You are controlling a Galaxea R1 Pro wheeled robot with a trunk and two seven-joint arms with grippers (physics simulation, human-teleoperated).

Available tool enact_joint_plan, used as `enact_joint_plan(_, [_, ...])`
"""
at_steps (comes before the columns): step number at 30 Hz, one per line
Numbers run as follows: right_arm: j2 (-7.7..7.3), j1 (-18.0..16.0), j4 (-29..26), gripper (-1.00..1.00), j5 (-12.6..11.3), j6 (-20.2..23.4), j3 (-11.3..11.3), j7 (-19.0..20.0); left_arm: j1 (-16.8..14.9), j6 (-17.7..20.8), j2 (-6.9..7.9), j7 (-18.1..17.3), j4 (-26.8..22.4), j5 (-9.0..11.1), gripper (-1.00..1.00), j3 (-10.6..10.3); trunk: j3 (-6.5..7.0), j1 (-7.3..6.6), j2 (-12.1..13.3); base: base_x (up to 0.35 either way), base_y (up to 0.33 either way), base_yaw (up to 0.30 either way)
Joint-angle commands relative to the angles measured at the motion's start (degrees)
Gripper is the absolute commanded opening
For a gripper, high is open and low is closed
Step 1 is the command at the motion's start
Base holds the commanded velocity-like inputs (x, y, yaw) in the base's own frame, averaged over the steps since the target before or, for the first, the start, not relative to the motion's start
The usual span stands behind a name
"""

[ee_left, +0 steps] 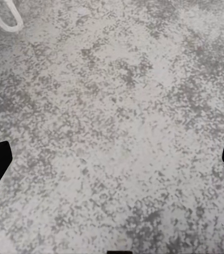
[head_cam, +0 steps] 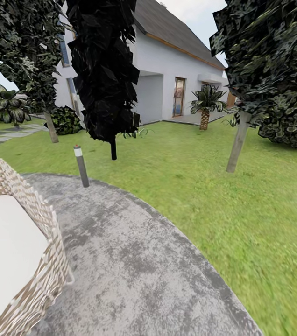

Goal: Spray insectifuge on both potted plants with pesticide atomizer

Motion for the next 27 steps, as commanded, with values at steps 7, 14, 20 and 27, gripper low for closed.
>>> enact_joint_plan(7, [0.0, -0.03, 0.05, 1.0, 0.01, -0.17, 0.02, -0.02, -0.03, -0.18, 0.0, -0.02, 0.04, 0.07, 1.0, 0.0, 0.29, 0.03, -0.02, 0.337, 0.0, 0.0])
enact_joint_plan(14, [0.0, -0.03, 0.04, 1.0, 0.03, -0.17, 0.02, -0.02, -0.03, -0.18, 0.0, -0.02, 0.04, 0.07, 1.0, -0.03, 0.31, 0.03, -0.02, 0.32, -0.079, 0.0])
enact_joint_plan(20, [0.0, -0.03, 0.04, 1.0, 0.05, -0.17, -0.01, 0.05, -0.03, -0.18, 0.0, -0.02, 0.04, 0.07, 1.0, -0.01, 0.31, 0.03, -0.02, 0.298, -0.168, 0.0])
enact_joint_plan(27, [-0.09, -0.03, -0.04, 1.0, 0.01, -0.19, 0.01, -0.01, -0.03, -0.18, -0.12, -0.02, 0.04, 0.07, 1.0, -0.07, 0.31, 0.03, -0.02, 0.297, -0.172, 0.0])
